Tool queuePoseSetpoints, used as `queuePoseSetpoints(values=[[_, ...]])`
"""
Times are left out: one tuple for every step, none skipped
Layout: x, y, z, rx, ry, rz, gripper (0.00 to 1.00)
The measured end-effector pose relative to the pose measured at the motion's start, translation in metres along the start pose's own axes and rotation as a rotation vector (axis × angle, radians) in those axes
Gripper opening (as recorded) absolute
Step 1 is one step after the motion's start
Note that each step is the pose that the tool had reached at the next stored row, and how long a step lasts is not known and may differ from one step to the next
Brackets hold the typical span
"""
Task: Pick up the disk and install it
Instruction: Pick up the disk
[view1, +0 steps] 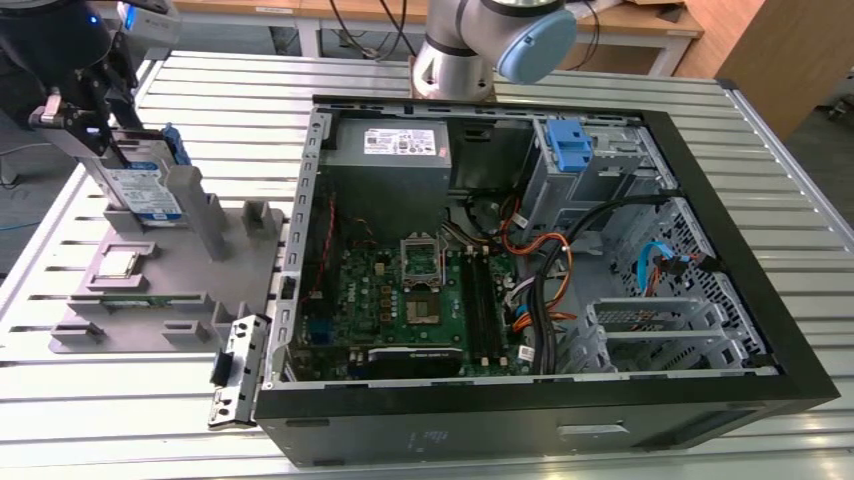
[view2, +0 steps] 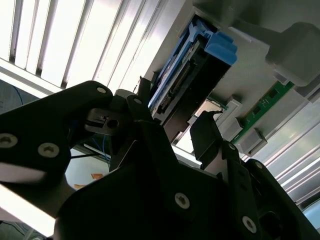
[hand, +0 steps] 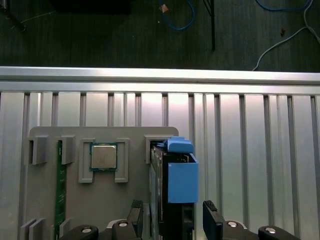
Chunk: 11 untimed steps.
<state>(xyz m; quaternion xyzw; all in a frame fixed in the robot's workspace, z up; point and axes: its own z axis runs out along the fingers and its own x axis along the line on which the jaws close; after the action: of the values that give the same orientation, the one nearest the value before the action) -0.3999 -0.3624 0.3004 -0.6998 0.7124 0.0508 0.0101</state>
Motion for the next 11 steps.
queuePoseSetpoints(values=[[0.0, 0.0, 0.0, -0.0001, 0.0, 0.0, 0.59], [0.0, 0.0, 0.0, 0.0, -0.0001, 0.0, 0.59], [0.0, 0.0, 0.0, 0.0, -0.0001, 0.0, 0.59], [0.0, 0.0, 0.0, 0.0, -0.0002, 0.0, 0.59], [0.0, 0.0, 0.0, -0.0001, -0.0001, 0.0, 0.59], [0.0, 0.0, 0.0, -0.0001, -0.0002, 0.0, 0.58], [0.0, 0.0, 0.0, 0.0, -0.0003, 0.0, 0.58], [0.0, 0.0, 0.0, 0.0, -0.0003, 0.0, 0.51], [0.0, 0.0, 0.0, 0.0, -0.0003, 0.0, 0.51], [0.0, 0.0, 0.0, -0.0001, -0.0004, 0.0, 0.51], [0.0, 0.0, 0.0, 0.0, -0.0004, 0.0, 0.51]])
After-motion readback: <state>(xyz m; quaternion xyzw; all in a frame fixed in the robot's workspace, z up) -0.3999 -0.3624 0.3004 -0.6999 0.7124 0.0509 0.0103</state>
